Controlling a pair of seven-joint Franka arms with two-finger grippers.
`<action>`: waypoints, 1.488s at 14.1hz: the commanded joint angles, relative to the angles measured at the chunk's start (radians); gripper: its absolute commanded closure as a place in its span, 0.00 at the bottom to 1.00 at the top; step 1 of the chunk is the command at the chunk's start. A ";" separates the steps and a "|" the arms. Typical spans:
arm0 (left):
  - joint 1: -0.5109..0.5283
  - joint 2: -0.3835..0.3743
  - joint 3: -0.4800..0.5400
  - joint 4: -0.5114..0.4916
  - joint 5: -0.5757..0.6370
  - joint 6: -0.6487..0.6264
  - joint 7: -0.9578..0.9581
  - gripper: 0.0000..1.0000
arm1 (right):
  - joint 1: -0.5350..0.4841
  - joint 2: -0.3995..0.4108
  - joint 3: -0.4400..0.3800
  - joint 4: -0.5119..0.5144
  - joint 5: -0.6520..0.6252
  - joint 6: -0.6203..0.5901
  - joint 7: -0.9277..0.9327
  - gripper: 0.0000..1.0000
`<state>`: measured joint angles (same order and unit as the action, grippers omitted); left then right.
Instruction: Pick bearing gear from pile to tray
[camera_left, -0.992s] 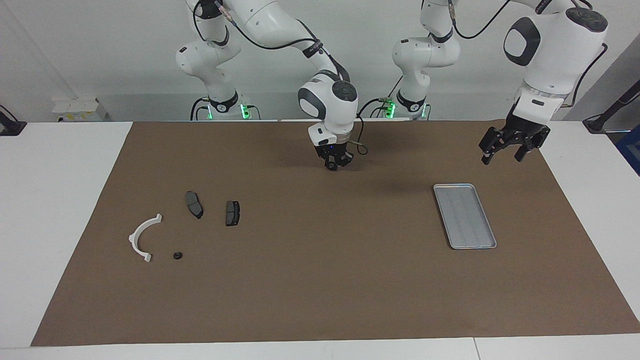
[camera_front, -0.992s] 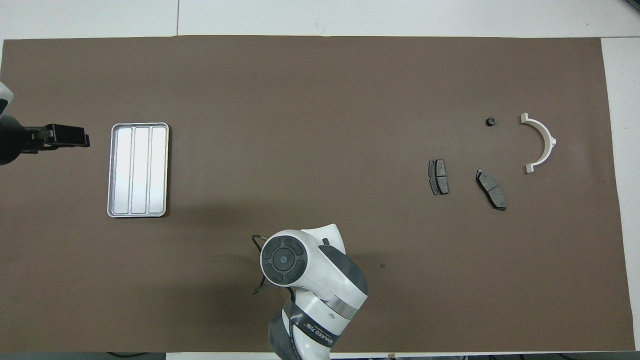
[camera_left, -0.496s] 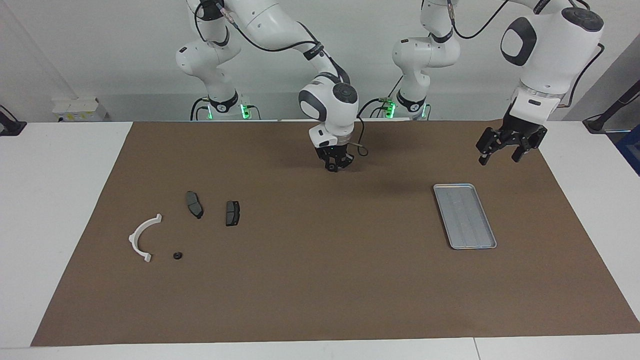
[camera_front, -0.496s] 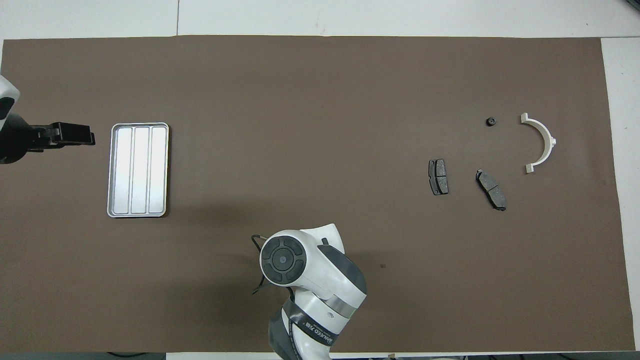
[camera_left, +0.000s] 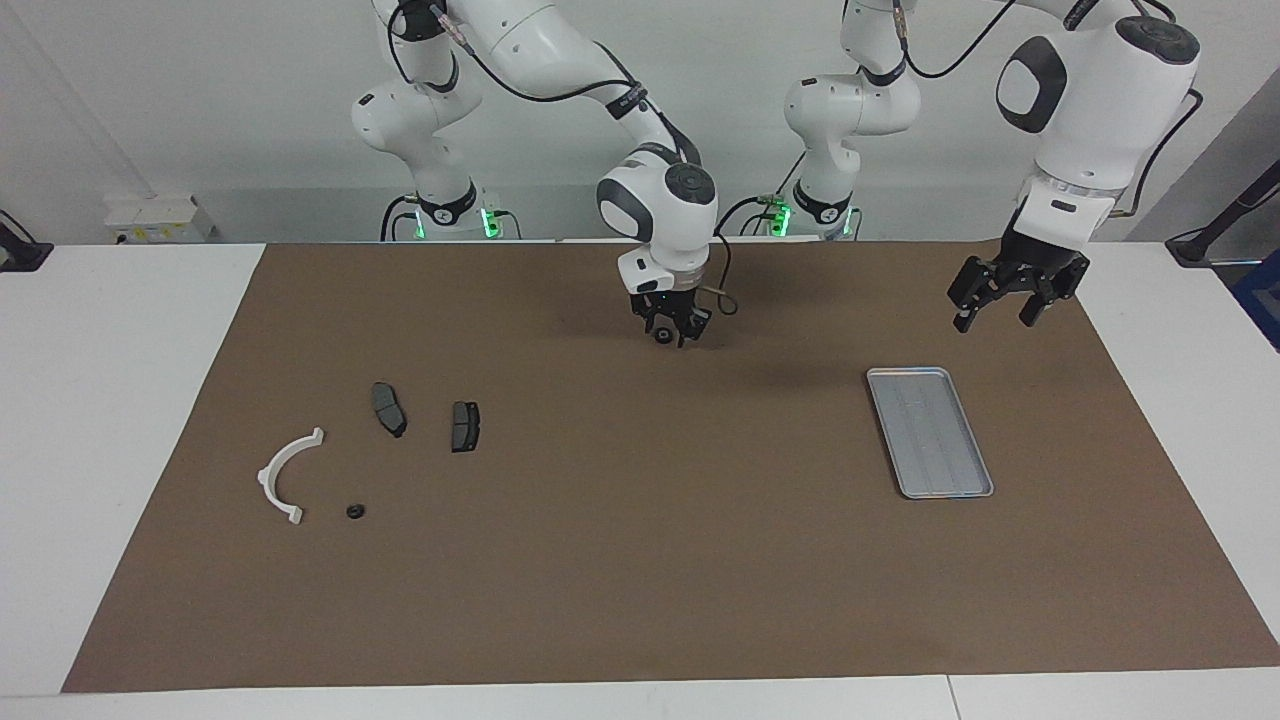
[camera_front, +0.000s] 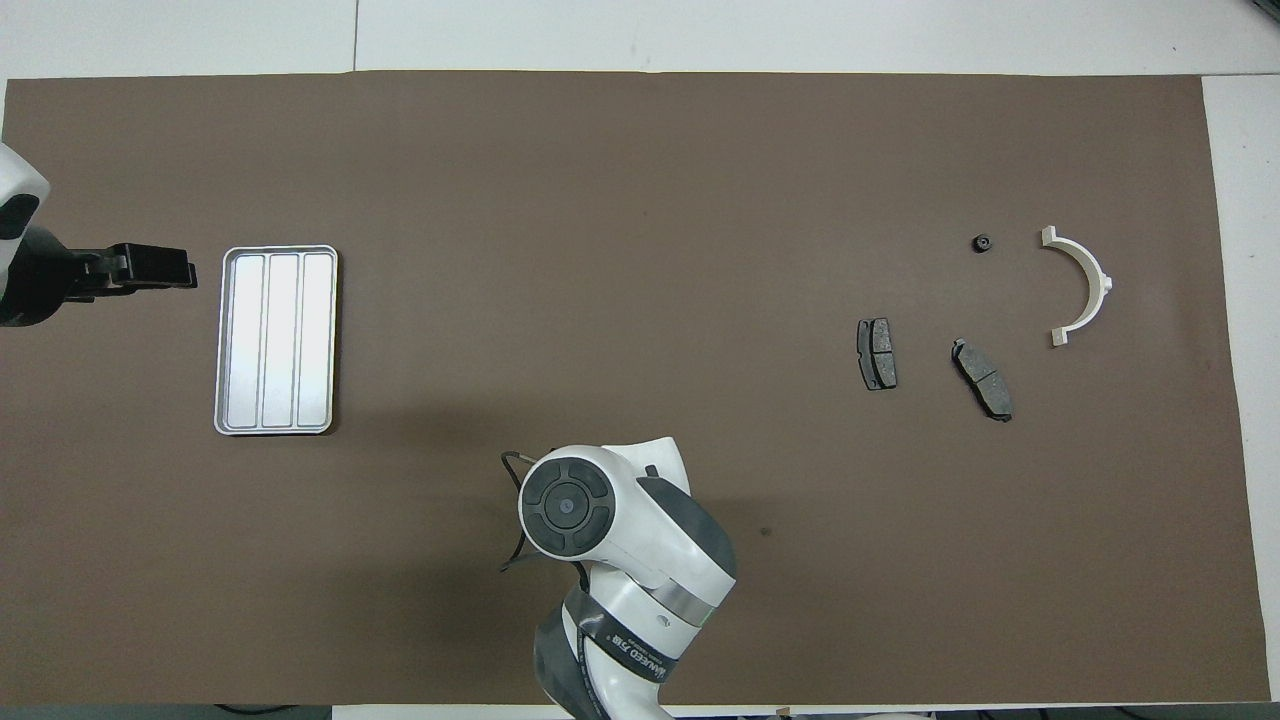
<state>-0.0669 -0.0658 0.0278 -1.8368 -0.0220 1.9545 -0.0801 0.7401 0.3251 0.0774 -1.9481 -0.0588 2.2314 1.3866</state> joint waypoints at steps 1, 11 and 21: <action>-0.010 -0.014 0.009 -0.030 -0.009 0.029 -0.010 0.00 | -0.047 -0.032 0.007 0.070 -0.024 -0.082 0.013 0.00; -0.279 0.050 0.011 -0.052 0.020 -0.026 -0.314 0.00 | -0.398 -0.179 0.002 0.109 -0.016 -0.232 -0.726 0.00; -0.524 0.063 0.003 -0.255 0.030 0.168 -0.579 0.00 | -0.709 -0.164 -0.001 0.121 -0.021 -0.248 -1.213 0.00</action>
<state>-0.5563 0.0503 0.0160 -2.0005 -0.0028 2.0582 -0.6318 0.0640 0.1462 0.0631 -1.8245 -0.0642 1.9802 0.1893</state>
